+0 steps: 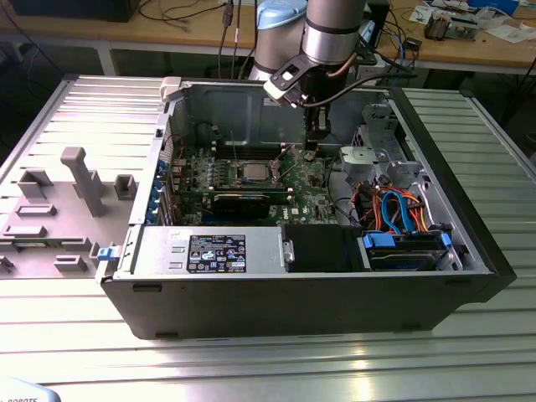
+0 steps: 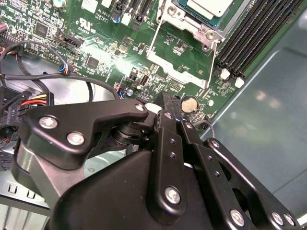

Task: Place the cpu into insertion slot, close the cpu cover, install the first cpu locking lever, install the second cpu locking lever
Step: 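Close the cpu cover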

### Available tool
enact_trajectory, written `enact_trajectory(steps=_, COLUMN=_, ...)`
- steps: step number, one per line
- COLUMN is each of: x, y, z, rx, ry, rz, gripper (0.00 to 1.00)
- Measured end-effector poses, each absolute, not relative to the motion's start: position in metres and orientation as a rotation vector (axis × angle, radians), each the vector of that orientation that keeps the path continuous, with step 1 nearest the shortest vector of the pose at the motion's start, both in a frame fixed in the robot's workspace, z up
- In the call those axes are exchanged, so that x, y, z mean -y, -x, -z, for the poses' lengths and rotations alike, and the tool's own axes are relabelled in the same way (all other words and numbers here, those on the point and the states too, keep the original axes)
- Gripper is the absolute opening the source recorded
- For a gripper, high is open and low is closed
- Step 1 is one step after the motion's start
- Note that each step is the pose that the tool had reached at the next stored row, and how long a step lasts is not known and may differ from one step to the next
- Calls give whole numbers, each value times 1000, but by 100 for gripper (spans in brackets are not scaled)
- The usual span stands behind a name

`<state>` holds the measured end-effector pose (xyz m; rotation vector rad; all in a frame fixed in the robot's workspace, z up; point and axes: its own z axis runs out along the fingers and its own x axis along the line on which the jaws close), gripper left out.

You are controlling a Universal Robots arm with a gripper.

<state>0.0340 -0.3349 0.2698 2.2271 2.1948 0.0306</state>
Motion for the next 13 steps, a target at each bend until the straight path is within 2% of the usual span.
enact_trajectory(steps=13, x=335, y=-32, z=-254, rx=-2203, ry=-2220, rz=-29, gripper=11)
